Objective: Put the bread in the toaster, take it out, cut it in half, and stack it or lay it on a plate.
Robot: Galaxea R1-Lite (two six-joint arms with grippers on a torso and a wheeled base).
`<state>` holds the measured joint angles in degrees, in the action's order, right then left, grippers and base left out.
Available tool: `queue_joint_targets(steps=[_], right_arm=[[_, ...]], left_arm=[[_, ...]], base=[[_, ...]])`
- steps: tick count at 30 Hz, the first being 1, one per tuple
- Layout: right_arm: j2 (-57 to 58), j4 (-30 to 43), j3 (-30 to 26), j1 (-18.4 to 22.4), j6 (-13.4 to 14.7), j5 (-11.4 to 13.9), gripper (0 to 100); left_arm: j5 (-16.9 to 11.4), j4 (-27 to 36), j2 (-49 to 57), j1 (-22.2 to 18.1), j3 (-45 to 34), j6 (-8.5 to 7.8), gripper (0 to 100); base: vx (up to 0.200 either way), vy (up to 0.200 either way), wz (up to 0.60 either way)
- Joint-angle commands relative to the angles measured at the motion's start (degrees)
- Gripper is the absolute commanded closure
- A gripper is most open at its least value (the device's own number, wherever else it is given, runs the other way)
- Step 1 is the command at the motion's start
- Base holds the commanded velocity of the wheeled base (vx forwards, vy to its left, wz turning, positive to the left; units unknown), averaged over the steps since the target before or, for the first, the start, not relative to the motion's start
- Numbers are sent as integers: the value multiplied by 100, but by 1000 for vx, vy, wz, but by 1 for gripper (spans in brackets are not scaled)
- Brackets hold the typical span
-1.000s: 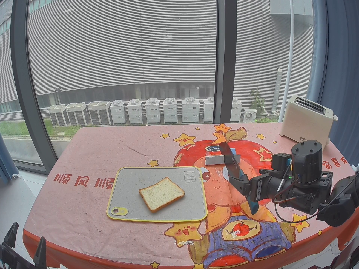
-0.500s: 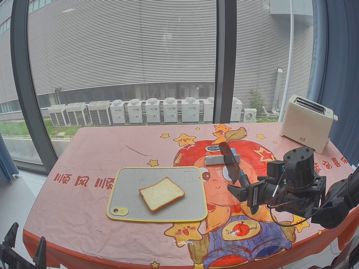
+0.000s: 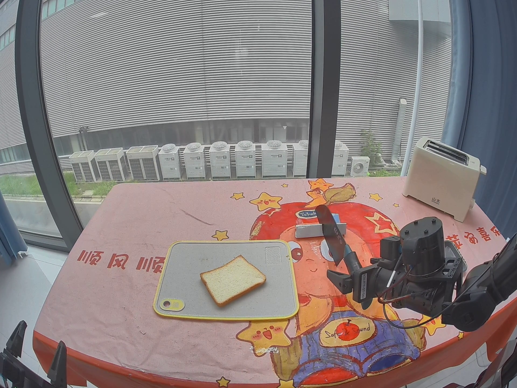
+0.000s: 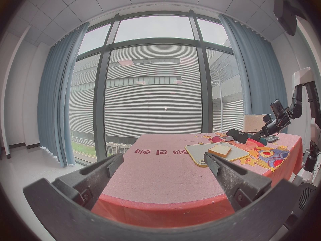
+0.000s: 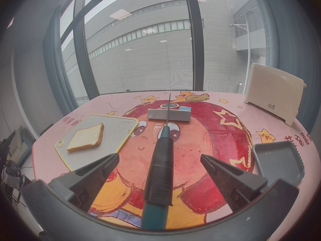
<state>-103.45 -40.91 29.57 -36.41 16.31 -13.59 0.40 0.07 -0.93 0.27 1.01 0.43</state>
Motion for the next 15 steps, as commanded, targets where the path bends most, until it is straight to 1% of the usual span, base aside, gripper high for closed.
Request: queue_joint_targets(steps=[1,15], right_arm=[[-53,-5,-4,-6,-5,-3,0],[-123,-5,-4,-15,4,-12,0]], left_arm=[[4,-7,84,0,-101,1,0],[4,-7,84,0,-101,1,0]], base=[[0,0,0],[0,0,0]])
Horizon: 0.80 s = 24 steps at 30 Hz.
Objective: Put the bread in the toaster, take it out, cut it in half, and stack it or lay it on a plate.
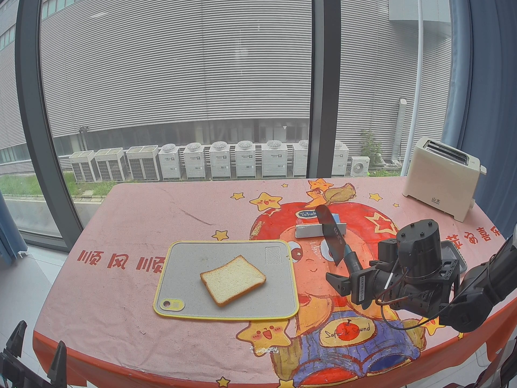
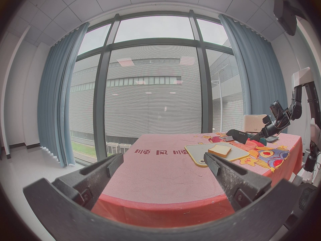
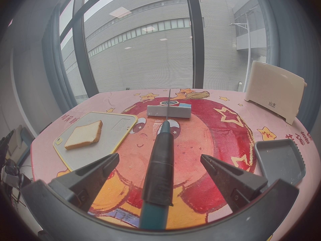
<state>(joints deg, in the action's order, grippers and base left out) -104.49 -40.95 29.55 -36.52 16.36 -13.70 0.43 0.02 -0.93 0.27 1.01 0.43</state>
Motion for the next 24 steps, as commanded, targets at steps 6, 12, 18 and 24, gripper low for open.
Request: queue_joint_targets(steps=[6,12,18,24], right_arm=[[-46,-1,-2,-4,8,8,0],[-133,-10,24,5,16,8,100],[-72,-18,16,14,16,8,100],[-72,-27,24,5,16,8,100]], left_arm=[[1,6,84,0,-101,1,0],[1,-2,84,0,-101,1,0],[1,6,84,0,-101,1,0],[1,-2,84,0,-101,1,0]], base=[[0,0,0],[0,0,0],[0,0,0],[0,0,0]])
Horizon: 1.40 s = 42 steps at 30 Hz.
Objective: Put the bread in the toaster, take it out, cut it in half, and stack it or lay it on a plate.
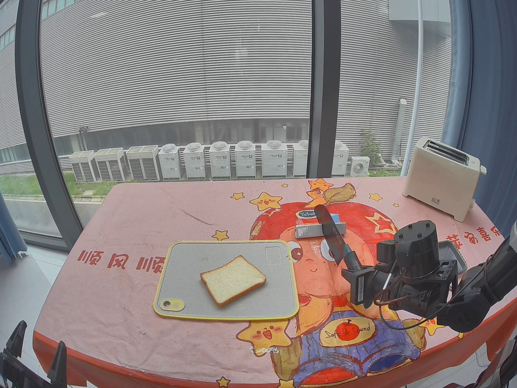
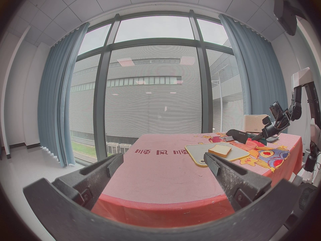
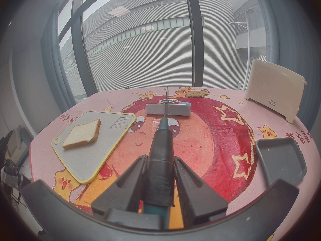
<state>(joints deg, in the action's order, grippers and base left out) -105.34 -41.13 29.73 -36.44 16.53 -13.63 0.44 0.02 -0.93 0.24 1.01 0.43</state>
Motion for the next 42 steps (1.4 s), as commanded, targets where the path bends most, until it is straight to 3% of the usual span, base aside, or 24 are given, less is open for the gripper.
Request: queue_joint_targets(steps=[1,23,42], right_arm=[[22,-9,-3,-4,-1,-8,100],[743,61,-11,-12,-62,1,100],[1024,9,-196,-127,-282,106,100]], left_arm=[[0,6,84,2,-101,1,0],[0,6,84,2,-101,1,0],[0,6,84,2,-101,1,0]], base=[[0,0,0],[0,0,0],[0,0,0]])
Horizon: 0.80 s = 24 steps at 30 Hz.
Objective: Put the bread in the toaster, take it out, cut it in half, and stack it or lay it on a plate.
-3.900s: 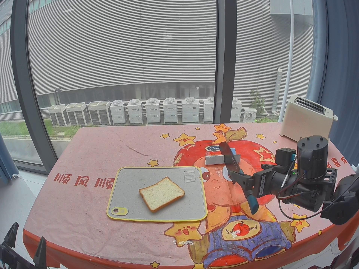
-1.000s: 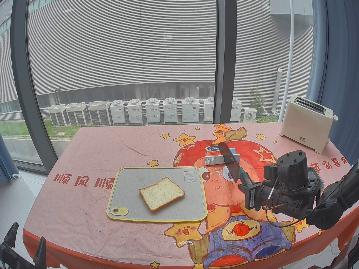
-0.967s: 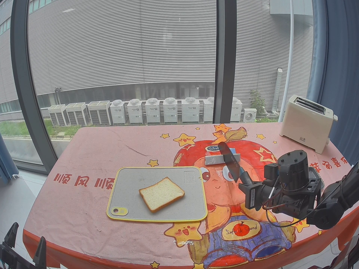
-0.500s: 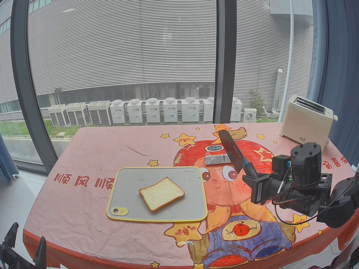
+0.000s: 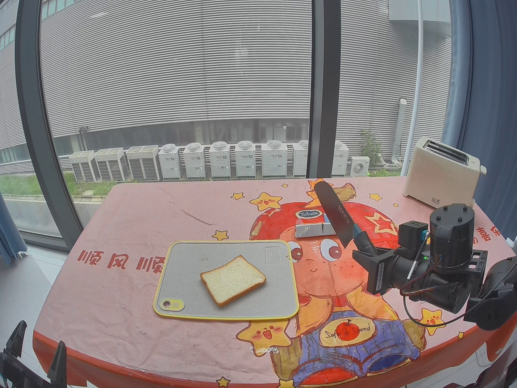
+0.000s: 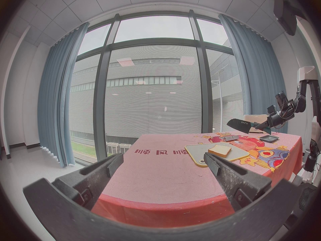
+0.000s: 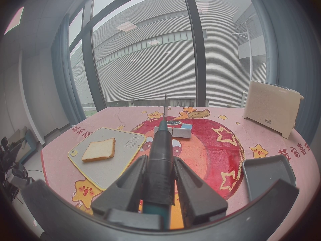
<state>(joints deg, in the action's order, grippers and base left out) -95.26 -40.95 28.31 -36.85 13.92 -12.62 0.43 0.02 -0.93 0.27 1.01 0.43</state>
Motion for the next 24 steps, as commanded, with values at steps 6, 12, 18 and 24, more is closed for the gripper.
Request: queue_joint_targets(steps=[6,12,18,24], right_arm=[[34,-10,-80,-384,-30,5,100],[-28,-18,-88,-850,-39,181,100],[42,-18,61,-929,-461,242,100],[157,-18,307,-1263,-671,576,100]], left_arm=[[1,-2,84,0,-101,1,0],[1,6,84,0,-101,1,0],[1,-2,84,0,-101,1,0],[1,-2,84,0,-101,1,0]], base=[[0,0,0],[0,0,0],[0,0,0],[0,0,0]])
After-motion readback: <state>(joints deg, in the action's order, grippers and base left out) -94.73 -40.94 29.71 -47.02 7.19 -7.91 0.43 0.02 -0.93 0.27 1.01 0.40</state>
